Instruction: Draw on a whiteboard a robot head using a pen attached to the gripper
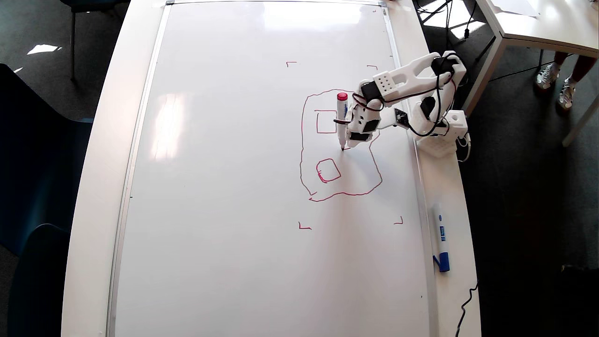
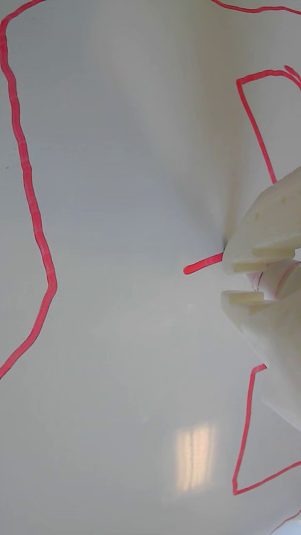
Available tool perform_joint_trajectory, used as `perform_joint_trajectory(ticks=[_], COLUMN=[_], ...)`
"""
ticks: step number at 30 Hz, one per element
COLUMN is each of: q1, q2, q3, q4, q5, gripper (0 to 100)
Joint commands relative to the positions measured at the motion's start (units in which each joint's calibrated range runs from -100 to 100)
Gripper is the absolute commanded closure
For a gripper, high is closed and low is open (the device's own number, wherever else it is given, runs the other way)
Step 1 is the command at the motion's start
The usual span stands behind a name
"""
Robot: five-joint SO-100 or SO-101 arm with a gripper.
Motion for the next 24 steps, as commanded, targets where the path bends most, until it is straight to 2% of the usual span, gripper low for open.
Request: perform_joint_trajectory(ticks=[1,18,24], q1=[1.43,7.91,7.76], q2=[0.55,-0.21,-2.30], q3=[-2.10,-1.29,-0.11], q4=[-0.08,0.70,5.56], q5=[0.18,5.55,5.87], gripper=[99,99,99])
